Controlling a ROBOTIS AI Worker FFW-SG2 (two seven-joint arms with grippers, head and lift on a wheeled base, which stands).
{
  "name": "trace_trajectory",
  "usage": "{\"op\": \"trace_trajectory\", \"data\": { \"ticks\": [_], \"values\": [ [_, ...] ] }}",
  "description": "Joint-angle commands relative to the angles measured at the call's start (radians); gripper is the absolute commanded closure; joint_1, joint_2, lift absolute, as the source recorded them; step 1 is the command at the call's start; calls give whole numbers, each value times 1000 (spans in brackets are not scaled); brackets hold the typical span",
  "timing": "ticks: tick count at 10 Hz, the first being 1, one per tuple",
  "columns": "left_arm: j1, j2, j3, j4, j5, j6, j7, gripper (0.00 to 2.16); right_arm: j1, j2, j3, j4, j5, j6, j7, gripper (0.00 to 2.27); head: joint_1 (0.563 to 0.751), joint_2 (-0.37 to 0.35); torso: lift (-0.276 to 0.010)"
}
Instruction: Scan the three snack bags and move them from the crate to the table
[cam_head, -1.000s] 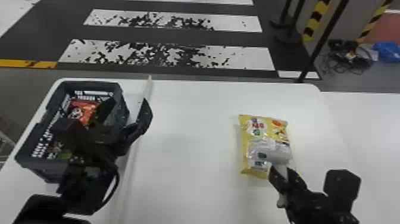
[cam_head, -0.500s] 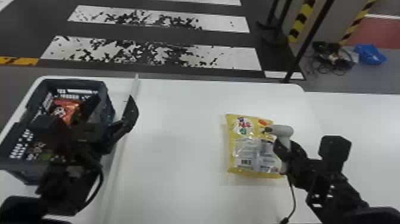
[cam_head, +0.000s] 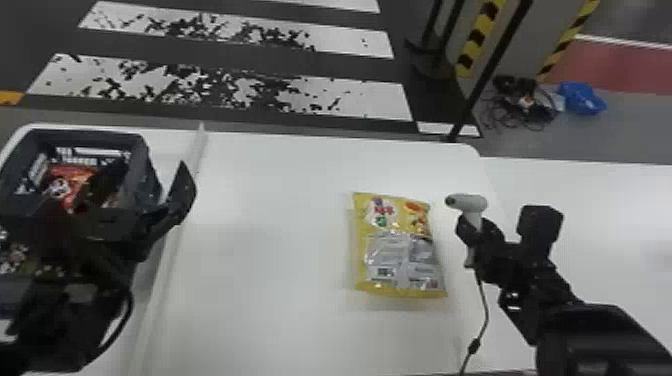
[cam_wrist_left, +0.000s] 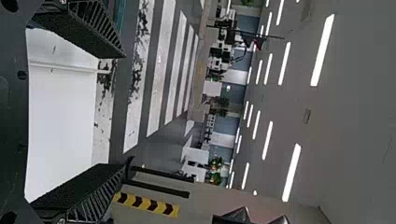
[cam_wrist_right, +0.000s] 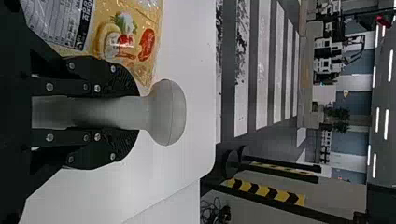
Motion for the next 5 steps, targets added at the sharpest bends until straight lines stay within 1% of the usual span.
{"op": "trace_trajectory", "data": {
  "ticks": [1, 3, 5],
  "values": [
    [-1, 1, 5, 2, -1, 2, 1, 29, -41, -10, -3, 74, 14, -9, 8, 2243, 695, -190, -62],
    [-1, -5, 12, 5, -1, -1, 1, 29, -100, -10, 5, 183, 53, -9, 10, 2243, 695, -203, -62],
    [-1, -5, 13, 7, -1, -4, 1, 29, -137, -36, 8, 264, 82, -9, 10, 2243, 695, -220, -62]
  ]
}}
